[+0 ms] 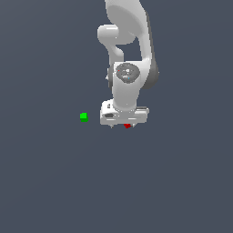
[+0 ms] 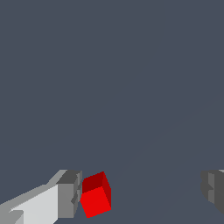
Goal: Stack the red cube on top of the green cube.
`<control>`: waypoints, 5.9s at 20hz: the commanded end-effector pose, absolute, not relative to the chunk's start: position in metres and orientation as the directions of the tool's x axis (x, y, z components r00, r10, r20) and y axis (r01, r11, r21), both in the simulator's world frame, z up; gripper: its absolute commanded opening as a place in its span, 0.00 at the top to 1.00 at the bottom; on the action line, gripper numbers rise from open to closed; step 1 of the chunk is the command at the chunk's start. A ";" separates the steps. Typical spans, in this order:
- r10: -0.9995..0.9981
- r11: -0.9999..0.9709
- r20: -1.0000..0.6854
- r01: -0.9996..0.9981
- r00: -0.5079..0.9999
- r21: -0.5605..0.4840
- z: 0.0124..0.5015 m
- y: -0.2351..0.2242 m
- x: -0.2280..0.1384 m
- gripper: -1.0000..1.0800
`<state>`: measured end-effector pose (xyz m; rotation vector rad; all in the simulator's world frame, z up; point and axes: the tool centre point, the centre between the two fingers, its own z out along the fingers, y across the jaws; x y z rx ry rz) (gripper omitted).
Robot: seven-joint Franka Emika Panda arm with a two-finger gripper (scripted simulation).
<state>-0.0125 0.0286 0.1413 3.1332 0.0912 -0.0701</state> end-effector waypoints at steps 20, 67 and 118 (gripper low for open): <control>0.275 -0.962 -0.018 0.275 0.961 0.000 0.100 0.058 -0.072 0.04; 0.411 -0.912 0.000 0.411 0.912 0.000 0.021 0.069 -0.113 1.00; 0.411 -0.912 0.000 0.411 0.912 0.001 0.087 -0.085 -0.141 1.00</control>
